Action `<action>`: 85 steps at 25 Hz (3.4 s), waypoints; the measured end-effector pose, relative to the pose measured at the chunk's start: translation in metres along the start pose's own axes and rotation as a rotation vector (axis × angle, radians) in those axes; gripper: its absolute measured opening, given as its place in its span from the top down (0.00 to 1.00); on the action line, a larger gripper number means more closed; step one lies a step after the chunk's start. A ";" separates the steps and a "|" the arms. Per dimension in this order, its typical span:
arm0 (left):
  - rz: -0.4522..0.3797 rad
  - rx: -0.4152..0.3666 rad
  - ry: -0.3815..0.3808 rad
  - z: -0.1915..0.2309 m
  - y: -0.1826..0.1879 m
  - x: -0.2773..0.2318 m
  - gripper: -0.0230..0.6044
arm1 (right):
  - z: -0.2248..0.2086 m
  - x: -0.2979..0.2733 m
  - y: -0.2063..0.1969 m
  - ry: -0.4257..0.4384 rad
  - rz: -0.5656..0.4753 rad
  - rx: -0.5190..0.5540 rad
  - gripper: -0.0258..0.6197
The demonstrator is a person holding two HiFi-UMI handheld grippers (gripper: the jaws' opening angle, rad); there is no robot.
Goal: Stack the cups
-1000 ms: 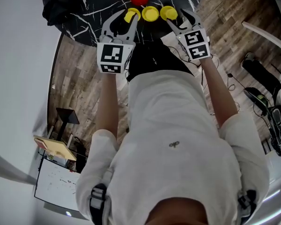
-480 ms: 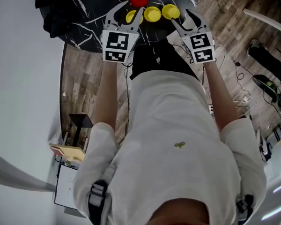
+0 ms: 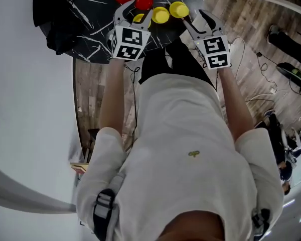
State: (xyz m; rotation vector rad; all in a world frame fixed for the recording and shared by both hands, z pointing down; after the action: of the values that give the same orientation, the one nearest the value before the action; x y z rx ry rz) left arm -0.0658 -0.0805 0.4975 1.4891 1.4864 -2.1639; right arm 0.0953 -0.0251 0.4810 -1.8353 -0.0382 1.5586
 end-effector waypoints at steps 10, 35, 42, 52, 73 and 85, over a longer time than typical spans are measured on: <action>0.080 -0.067 -0.033 0.011 -0.013 -0.022 0.63 | 0.007 0.007 0.003 -0.067 -0.019 -0.085 0.56; 0.083 -0.168 -0.002 0.010 -0.010 -0.025 0.73 | 0.002 0.026 -0.006 -0.129 -0.051 -0.149 0.57; 0.089 -0.160 -0.017 0.009 -0.013 -0.026 0.73 | 0.004 0.027 -0.009 -0.134 -0.053 -0.154 0.57; 0.079 -0.160 -0.064 0.007 -0.012 -0.025 0.66 | 0.007 0.029 -0.007 -0.142 -0.059 -0.165 0.57; 0.154 -0.155 -0.085 0.007 -0.026 -0.040 0.63 | 0.008 0.028 -0.005 -0.142 -0.057 -0.169 0.57; 0.101 -0.167 -0.077 0.007 -0.012 -0.019 0.63 | 0.012 0.032 -0.003 -0.146 -0.073 -0.162 0.57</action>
State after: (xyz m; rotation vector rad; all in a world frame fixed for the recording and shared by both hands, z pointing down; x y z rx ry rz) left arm -0.0673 -0.0869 0.5204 1.3787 1.4918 -1.9641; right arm 0.0949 -0.0021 0.4556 -1.8166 -0.3037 1.6768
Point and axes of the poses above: the fingertips, and each gripper's own axes: x backward along the fingers, z to its left, y out of its top, the point moved 3 cm from there along x, backward along the fingers, and after that the axes turned 8 degrees about z, right-handed, at the moved point
